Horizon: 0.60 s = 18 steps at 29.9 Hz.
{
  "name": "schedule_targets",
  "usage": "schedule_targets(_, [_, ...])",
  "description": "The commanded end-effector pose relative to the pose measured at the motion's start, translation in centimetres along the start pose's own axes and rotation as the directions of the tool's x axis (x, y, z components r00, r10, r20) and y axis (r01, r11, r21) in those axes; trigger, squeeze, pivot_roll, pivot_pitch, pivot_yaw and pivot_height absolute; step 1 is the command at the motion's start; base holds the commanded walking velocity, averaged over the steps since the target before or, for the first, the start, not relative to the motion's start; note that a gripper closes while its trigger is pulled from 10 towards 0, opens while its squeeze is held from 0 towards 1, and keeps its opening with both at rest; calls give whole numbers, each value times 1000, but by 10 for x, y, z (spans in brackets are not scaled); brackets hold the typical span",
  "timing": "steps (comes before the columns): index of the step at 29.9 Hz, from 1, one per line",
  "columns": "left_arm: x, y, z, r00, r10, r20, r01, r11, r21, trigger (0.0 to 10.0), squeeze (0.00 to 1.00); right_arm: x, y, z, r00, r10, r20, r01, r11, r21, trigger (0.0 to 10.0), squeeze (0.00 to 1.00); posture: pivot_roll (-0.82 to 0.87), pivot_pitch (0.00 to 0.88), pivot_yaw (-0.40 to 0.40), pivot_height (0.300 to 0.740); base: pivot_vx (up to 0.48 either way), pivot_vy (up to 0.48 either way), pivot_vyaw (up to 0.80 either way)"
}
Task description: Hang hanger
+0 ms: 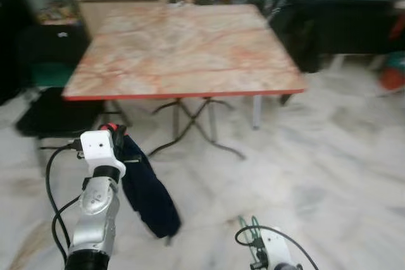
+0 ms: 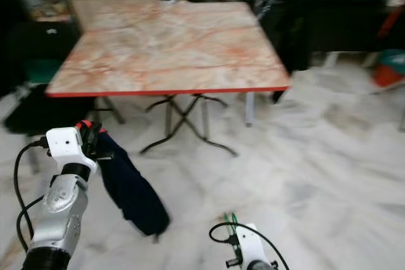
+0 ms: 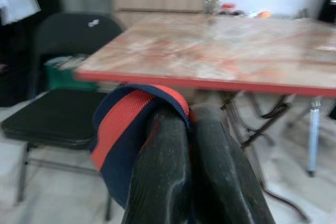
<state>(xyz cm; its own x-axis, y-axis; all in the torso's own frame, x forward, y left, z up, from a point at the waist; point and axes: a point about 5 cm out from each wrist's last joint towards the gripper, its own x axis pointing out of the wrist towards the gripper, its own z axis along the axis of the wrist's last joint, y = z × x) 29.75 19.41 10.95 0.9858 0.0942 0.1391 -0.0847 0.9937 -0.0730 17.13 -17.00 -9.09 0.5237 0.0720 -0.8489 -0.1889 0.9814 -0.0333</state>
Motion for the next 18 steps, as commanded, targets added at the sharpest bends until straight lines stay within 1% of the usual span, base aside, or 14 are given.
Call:
schedule_targets(1, [4,2,8,1000,9,23,-8,1000,-9,10000,0,-1,1,-5,1000,3,-10,-3,1000,23,10000,0,-20,0,11,740,0,0,0])
schedule_targets(3, [4,1,7,1000,-1,13,1,1000,-6,10000,0,-1,-1,-5,1000,-2,-7,2,999,39,10000,0,-19,0,12,740,0,0,0])
schedule_targets(4, [3,-2,9,999,-21,30,22,1000,-17,10000,0,-2,-3,-7,1000,-10,-11,10,998,58,10000,0,-19,0,12,740,0,0,0])
schedule_targets(6, [3,-4,8,999,-31,27,31,999,-4,10000,0,-2,-5,-8,1000,-12,-11,12,998,61,10000,0,-18,0,11,740,0,0,0])
schedule_targets(8, [3,-8,10,997,-61,39,62,998,-19,10000,0,-2,-5,-9,1000,-13,-11,14,998,67,10000,0,-18,0,9,740,0,0,0])
schedule_targets(9, [3,-8,10,997,-61,39,62,998,-19,10000,0,-2,-5,-9,1000,-13,-11,14,998,67,10000,0,-18,0,9,740,0,0,0])
schedule_targets(10, [3,-12,12,995,-88,47,89,996,-12,10000,0,-2,-6,-9,1000,-16,-8,16,997,79,10000,0,-18,0,9,740,0,0,0])
schedule_targets(11, [3,-12,12,995,-88,47,89,996,-12,10000,0,-2,-6,-9,1000,-16,-8,16,997,79,10000,0,-18,0,9,740,0,0,0])
schedule_targets(12, [3,-14,12,993,-110,51,111,994,-12,10000,0,-3,-7,-9,1000,-20,-5,20,996,91,10000,0,-18,0,9,740,0,0,0])
schedule_targets(14, [2,-18,14,987,-151,62,152,988,-11,10000,0,-3,-9,-9,999,-32,2,31,994,108,10000,0,-14,0,10,740,262,0,0])
schedule_targets(15, [1,-19,15,986,-157,62,157,988,-7,10000,0,-3,-9,-9,999,-34,4,33,993,113,10000,0,-14,0,10,740,281,0,0])
schedule_targets(17, [1,-21,14,983,-175,55,175,984,-5,10000,0,-4,-15,-10,998,-63,-1,62,987,148,10000,0,-14,0,10,740,302,0,0])
schedule_targets(18, [1,-22,14,981,-183,57,184,983,-13,10000,0,-5,-18,-11,997,-77,-3,77,987,141,10000,0,-14,0,10,740,315,0,0])
